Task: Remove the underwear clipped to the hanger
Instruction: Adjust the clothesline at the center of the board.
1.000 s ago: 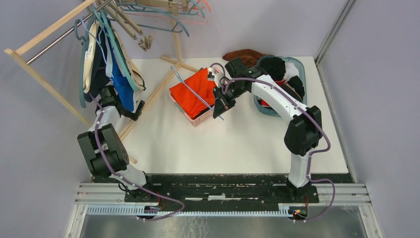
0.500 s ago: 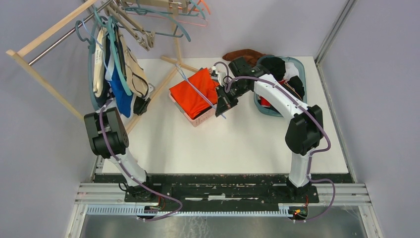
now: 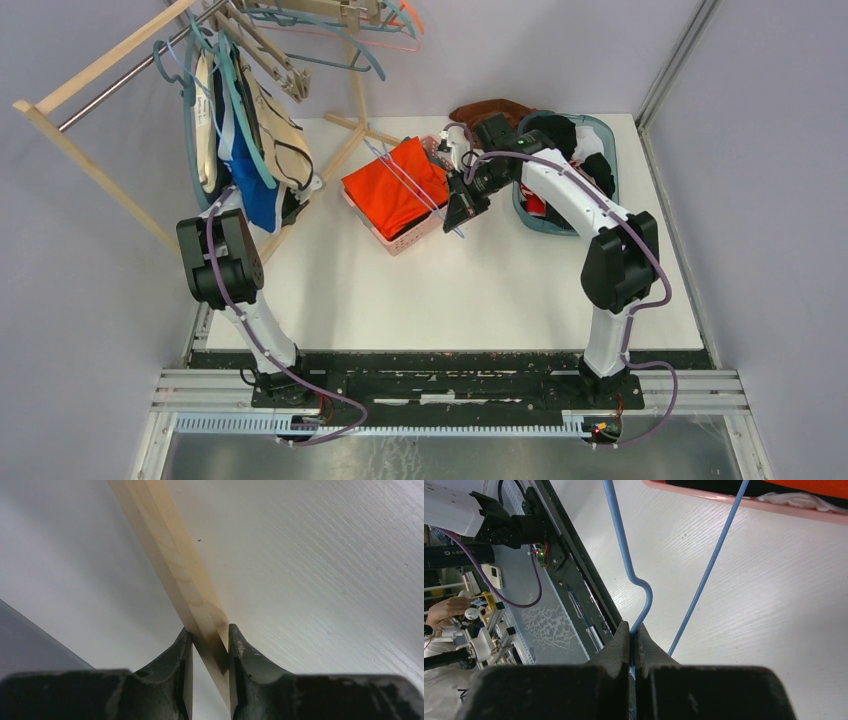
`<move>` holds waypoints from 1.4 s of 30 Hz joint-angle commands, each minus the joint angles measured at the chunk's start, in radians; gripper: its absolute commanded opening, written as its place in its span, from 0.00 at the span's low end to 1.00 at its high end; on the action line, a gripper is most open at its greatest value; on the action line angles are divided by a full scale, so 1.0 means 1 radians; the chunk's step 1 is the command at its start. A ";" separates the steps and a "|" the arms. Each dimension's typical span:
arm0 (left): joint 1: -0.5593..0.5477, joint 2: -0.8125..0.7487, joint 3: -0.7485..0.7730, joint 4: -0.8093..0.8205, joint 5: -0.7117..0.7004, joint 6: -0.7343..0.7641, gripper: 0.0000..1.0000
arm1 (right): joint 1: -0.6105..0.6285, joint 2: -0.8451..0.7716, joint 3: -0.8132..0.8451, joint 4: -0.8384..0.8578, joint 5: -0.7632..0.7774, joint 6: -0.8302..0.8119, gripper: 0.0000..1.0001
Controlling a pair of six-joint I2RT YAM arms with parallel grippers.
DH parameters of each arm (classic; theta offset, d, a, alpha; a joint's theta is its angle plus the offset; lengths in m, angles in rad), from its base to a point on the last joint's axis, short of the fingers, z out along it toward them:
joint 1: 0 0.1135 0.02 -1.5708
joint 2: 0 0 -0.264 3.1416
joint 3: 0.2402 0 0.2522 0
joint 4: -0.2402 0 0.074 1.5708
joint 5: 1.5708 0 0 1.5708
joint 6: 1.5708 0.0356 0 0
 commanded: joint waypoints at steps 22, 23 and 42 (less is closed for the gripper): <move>-0.163 0.018 0.065 -0.175 0.170 0.290 0.03 | -0.009 -0.059 0.005 0.019 -0.007 -0.041 0.01; -0.175 0.036 0.090 -0.169 0.166 0.277 0.03 | -0.011 -0.062 0.003 0.015 -0.007 -0.047 0.01; -0.203 -0.006 0.096 0.141 -0.026 -0.056 0.75 | -0.055 -0.195 -0.093 0.119 -0.008 0.006 0.01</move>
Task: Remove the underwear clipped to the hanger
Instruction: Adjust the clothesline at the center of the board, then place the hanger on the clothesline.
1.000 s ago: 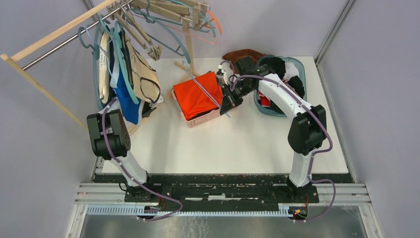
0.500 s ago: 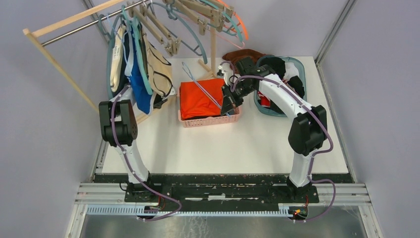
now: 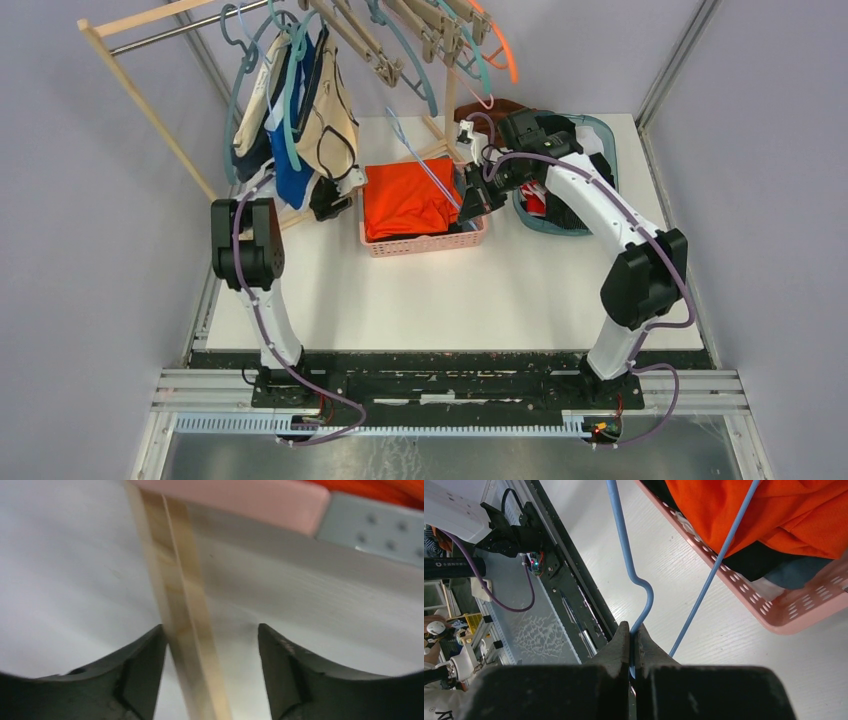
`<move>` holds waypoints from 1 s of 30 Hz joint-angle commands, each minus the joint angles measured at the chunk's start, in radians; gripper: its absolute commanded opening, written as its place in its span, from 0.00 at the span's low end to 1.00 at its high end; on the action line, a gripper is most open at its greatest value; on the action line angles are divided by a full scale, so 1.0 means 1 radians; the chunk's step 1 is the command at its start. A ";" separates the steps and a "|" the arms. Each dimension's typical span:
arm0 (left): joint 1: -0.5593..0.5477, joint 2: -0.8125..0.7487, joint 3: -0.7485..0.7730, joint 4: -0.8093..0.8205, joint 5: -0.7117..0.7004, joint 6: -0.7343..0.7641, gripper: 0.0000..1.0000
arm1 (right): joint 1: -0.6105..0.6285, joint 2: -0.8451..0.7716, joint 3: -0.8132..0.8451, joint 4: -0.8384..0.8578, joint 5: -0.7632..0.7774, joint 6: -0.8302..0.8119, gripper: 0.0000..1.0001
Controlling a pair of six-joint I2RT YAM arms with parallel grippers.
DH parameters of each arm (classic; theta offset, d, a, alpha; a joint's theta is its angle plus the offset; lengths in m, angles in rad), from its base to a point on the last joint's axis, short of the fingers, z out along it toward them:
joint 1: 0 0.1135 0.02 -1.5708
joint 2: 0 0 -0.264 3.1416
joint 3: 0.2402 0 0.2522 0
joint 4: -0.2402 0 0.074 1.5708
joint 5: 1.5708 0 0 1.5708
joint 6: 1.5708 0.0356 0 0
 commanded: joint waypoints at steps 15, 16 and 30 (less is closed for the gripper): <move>0.047 -0.500 -0.477 0.228 -0.407 -0.448 0.90 | 0.056 -0.087 -0.005 0.086 -0.017 0.026 0.01; 0.047 -0.526 -0.502 0.229 -0.414 -0.466 0.90 | 0.056 -0.088 -0.006 0.086 -0.017 0.024 0.01; 0.048 -0.877 -0.836 0.056 -0.498 -0.415 0.91 | 0.136 -0.134 -0.013 0.125 0.006 0.068 0.01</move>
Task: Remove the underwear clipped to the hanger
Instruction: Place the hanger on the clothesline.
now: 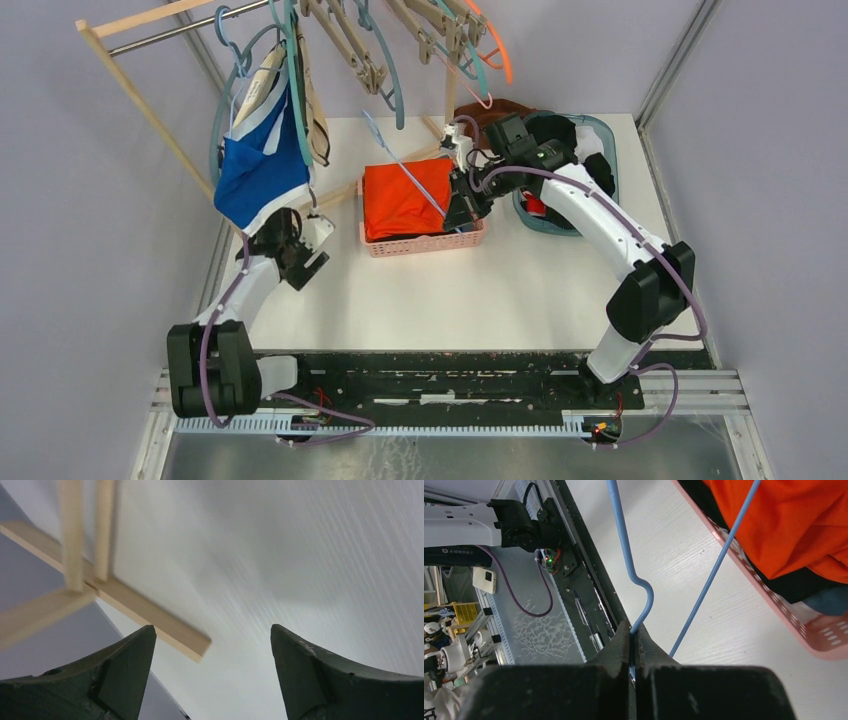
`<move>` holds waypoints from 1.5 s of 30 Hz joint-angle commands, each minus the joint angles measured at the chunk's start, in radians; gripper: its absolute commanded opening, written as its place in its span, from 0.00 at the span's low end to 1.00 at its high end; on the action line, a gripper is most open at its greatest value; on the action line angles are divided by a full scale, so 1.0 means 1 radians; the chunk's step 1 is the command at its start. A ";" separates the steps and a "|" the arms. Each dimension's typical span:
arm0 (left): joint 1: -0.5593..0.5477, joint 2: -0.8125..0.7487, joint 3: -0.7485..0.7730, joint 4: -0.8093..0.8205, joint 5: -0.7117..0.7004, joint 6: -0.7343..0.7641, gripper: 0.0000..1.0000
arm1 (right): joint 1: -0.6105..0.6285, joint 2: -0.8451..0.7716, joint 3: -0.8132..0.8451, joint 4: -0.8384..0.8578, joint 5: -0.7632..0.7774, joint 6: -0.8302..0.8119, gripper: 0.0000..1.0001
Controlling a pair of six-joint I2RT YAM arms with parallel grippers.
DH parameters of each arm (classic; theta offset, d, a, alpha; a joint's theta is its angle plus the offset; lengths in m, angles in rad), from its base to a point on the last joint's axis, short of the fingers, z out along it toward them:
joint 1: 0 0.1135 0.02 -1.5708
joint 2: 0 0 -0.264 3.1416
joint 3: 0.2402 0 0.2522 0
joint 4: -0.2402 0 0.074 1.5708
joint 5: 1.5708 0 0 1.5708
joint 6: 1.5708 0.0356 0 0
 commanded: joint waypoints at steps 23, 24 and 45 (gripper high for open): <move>0.003 -0.540 -0.042 -0.581 -0.064 0.173 0.96 | 0.152 0.236 0.691 0.080 0.115 0.295 0.01; 0.004 -0.538 -0.039 -0.580 -0.058 0.171 0.96 | 0.153 0.269 0.745 0.072 0.112 0.308 0.01; 0.003 -0.542 0.041 -0.576 -0.008 0.135 0.96 | 0.152 0.526 1.087 0.176 0.086 0.381 0.01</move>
